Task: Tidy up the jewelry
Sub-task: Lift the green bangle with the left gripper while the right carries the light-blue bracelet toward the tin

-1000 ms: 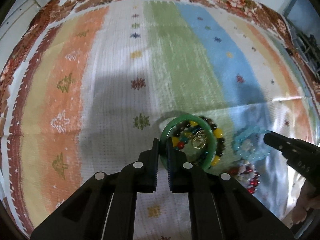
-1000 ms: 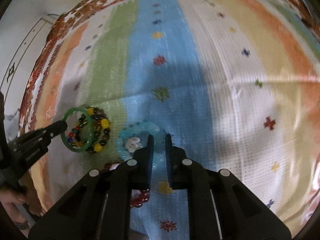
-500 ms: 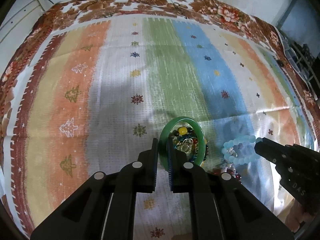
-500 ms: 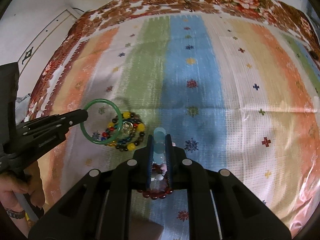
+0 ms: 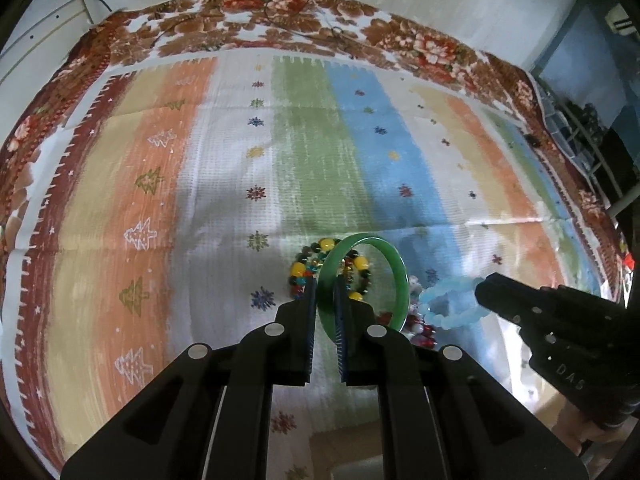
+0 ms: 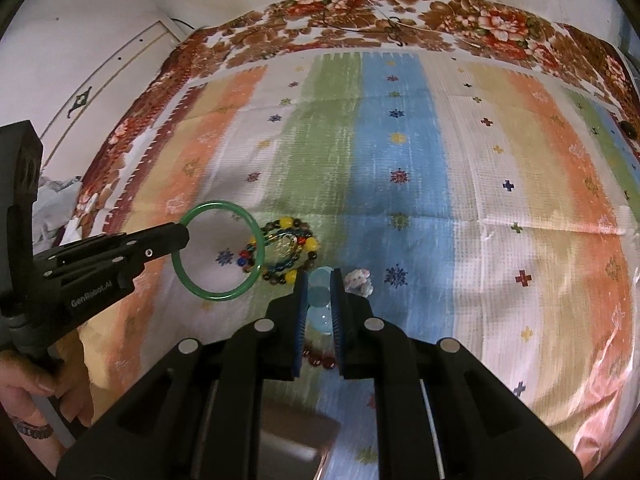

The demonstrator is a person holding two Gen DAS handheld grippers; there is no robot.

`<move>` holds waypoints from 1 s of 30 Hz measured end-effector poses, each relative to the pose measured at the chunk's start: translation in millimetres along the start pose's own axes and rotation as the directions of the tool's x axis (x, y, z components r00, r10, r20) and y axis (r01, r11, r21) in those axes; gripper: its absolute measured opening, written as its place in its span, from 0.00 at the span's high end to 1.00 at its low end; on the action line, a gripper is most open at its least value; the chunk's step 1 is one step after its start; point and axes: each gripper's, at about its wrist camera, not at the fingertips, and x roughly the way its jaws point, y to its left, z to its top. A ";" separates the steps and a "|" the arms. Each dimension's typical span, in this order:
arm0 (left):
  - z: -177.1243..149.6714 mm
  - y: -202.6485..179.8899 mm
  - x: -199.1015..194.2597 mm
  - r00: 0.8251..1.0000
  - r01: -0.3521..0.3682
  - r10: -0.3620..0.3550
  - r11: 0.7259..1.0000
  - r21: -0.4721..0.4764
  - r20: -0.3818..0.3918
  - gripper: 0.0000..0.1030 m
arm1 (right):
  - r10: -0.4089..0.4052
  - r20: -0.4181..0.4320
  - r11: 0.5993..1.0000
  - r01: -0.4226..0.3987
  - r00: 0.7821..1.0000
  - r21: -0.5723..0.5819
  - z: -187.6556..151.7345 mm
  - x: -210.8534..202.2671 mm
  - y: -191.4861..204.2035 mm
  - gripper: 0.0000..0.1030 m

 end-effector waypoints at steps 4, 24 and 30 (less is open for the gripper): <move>-10.3 -2.5 -10.2 1.000 0.019 -0.018 1.000 -0.009 0.013 0.92 | 0.013 0.013 1.000 -0.013 1.000 -0.007 -9.2 -11.7 5.1 0.87; -77.2 -14.5 -68.2 0.993 0.075 -0.078 0.997 0.031 0.092 0.92 | 0.107 0.067 0.992 -0.101 0.992 -0.078 -64.7 -68.4 34.3 0.87; -100.6 -19.1 -70.9 0.995 0.058 -0.063 0.996 0.062 0.080 0.92 | 0.135 0.062 0.988 -0.130 0.989 -0.085 -88.6 -78.8 35.6 0.87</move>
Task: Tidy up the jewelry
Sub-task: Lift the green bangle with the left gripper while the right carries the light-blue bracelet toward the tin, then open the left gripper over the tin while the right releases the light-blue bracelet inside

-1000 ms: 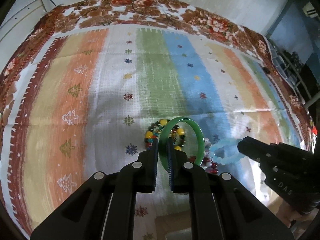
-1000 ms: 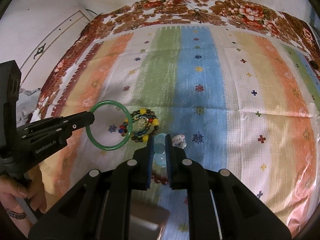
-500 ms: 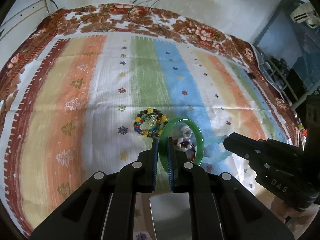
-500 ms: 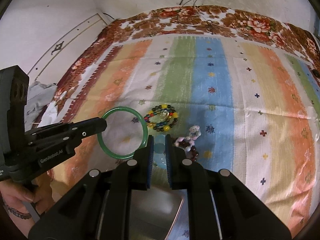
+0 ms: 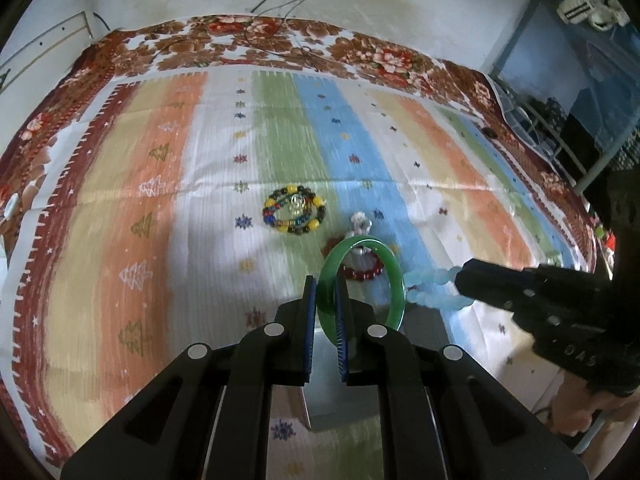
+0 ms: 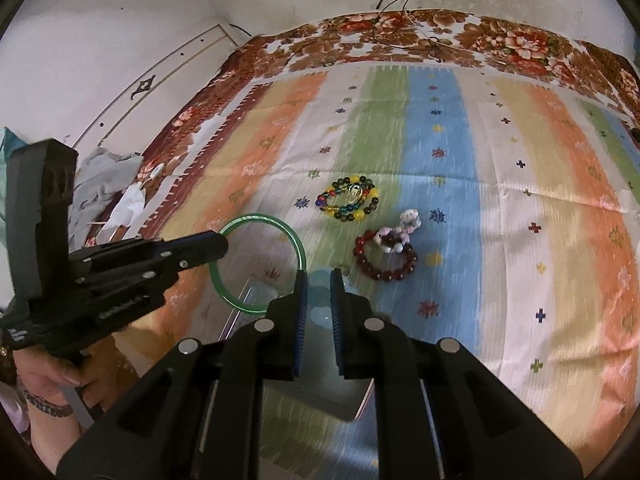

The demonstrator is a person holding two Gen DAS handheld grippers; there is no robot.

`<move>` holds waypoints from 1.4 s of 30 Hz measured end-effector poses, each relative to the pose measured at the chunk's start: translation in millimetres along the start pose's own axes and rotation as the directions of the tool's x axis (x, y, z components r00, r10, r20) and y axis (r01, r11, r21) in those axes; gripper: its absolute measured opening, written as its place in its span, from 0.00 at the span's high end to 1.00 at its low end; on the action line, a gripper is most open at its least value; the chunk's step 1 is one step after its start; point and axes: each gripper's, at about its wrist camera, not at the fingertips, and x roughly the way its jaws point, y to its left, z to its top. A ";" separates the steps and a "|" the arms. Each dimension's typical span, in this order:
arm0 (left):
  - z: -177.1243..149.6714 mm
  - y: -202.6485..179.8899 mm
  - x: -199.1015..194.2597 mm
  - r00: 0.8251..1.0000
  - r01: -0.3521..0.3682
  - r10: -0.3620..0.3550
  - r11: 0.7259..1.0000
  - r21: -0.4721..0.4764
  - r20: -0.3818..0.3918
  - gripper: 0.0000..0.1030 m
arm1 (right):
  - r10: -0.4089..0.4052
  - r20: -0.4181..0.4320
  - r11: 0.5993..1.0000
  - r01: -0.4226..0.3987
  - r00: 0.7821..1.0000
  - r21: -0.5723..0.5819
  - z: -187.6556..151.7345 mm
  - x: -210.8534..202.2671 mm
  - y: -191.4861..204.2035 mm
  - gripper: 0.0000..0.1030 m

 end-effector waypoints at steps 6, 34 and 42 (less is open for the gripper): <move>-18.7 -4.3 -0.6 1.000 -0.011 0.012 1.000 0.022 -0.018 0.92 | 0.026 0.002 1.000 -0.026 1.000 0.001 -21.0 -11.2 3.1 0.87; -27.9 -3.0 17.2 0.993 -0.058 0.060 0.998 0.025 -0.101 0.72 | -0.026 -0.047 1.000 0.026 0.999 0.015 -30.5 5.8 -6.1 0.51; -8.8 10.2 27.2 0.989 -0.109 0.109 0.994 0.007 -0.102 0.58 | -0.074 -0.059 0.997 0.075 0.996 0.021 -17.7 18.2 -18.0 0.51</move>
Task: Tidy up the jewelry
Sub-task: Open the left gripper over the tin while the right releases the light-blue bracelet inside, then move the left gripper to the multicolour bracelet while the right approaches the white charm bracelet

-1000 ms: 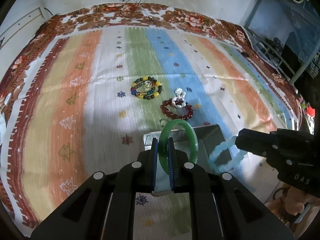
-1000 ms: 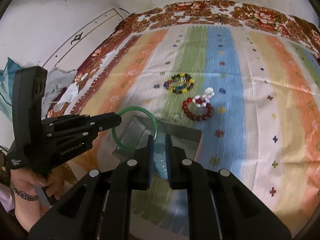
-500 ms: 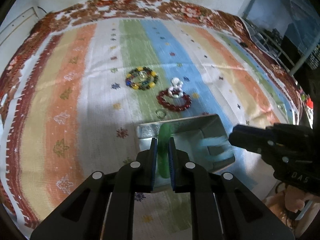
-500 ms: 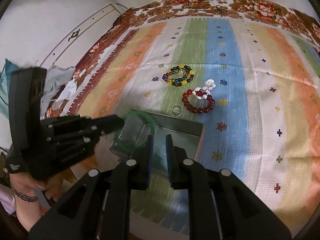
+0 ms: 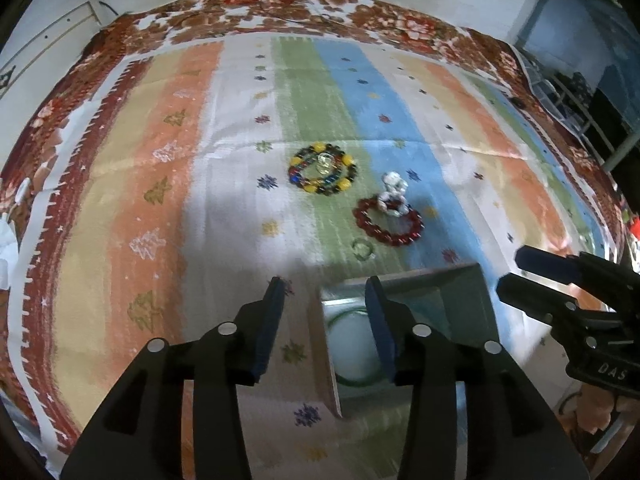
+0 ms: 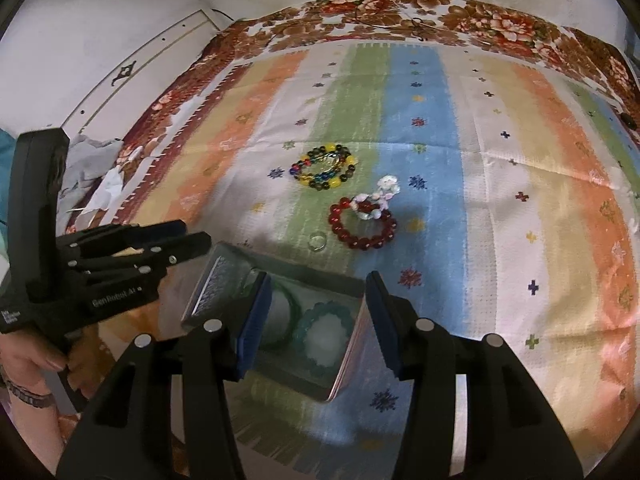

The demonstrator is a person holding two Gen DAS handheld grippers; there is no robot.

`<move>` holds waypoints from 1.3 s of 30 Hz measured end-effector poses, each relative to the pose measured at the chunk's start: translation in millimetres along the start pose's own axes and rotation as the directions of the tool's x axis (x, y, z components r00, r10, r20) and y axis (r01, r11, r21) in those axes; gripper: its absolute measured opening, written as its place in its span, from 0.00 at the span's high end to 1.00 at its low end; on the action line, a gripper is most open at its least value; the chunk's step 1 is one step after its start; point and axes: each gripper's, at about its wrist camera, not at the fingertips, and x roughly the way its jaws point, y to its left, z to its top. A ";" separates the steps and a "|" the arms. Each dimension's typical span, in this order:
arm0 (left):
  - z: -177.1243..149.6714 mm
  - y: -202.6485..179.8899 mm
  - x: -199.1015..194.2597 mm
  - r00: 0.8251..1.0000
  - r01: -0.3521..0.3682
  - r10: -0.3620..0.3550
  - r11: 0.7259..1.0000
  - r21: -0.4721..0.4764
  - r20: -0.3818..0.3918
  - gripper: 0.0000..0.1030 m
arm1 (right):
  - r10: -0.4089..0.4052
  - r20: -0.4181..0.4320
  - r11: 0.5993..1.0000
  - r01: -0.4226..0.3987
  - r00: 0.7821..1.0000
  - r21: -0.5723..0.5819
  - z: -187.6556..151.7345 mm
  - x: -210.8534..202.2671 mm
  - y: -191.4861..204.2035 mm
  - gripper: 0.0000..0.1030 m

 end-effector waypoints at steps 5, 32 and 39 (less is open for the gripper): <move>14.9 10.2 9.8 1.000 -0.015 0.014 1.000 -0.025 -0.017 0.57 | -0.018 -0.012 1.000 0.018 1.000 -0.003 12.9 9.2 -3.9 0.51; 74.0 24.2 69.5 0.994 0.000 -0.007 0.998 -0.065 -0.107 0.57 | -0.069 -0.142 0.996 0.077 0.987 0.053 65.6 81.4 -41.4 0.51; 84.4 29.5 82.1 0.992 -0.002 -0.008 0.997 -0.081 -0.123 0.59 | -0.072 -0.165 0.994 0.084 0.984 0.066 71.9 94.4 -49.4 0.51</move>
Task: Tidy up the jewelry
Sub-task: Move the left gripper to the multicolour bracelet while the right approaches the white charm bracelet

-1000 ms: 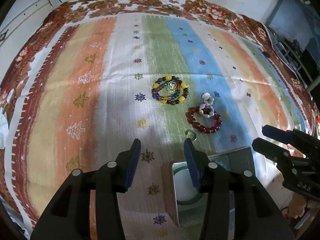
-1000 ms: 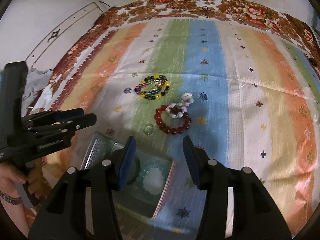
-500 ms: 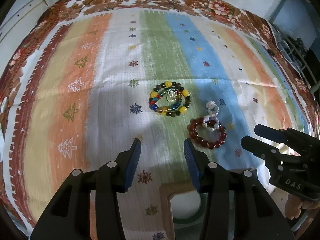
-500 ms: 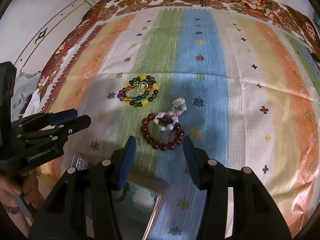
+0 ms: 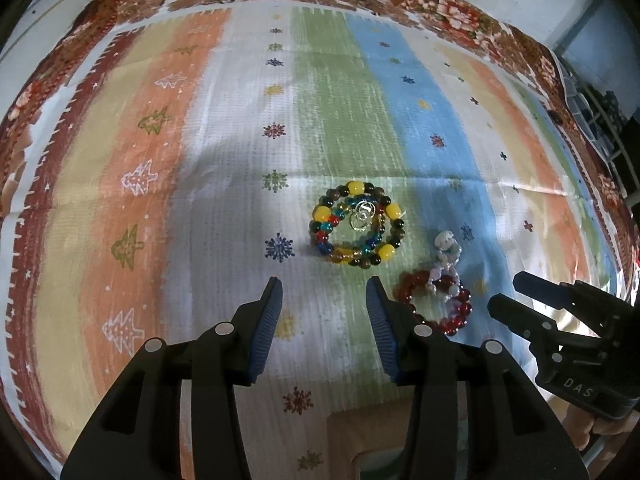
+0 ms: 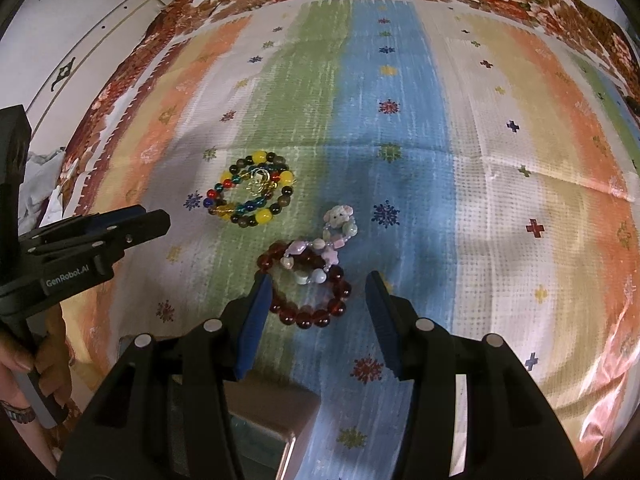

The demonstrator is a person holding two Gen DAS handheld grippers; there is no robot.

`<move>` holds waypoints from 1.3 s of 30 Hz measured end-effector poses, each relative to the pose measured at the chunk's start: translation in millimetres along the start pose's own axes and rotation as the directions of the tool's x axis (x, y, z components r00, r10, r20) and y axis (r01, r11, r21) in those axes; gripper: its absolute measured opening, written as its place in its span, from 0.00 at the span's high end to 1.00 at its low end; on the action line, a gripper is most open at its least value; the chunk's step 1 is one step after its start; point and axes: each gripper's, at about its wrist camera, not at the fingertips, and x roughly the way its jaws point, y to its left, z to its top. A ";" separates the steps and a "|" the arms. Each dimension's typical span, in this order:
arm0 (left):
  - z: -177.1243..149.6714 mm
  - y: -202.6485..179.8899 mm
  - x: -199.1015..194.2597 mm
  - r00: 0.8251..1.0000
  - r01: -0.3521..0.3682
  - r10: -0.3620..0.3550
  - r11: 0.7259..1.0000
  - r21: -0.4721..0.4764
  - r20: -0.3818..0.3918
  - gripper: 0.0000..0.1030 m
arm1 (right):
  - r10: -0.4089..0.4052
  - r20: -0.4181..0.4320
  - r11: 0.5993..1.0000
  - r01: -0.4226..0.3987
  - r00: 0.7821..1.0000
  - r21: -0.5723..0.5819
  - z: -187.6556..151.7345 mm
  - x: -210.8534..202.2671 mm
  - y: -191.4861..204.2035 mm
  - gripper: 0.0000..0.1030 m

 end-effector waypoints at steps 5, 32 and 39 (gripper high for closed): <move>6.6 0.0 6.3 1.000 0.000 0.000 1.000 -0.006 -0.009 0.59 | 0.006 -0.020 1.000 -0.006 1.000 0.016 4.5 8.9 -3.2 0.51; 31.3 2.9 55.1 0.998 0.014 -0.017 0.999 -0.047 -0.066 0.69 | 0.023 -0.087 0.991 -0.011 0.996 0.135 26.3 52.0 -25.5 0.51; 30.4 1.8 63.1 0.996 0.007 -0.010 0.999 -0.035 -0.086 0.69 | 0.048 -0.093 0.985 -0.031 0.994 0.172 32.3 63.3 -29.5 0.50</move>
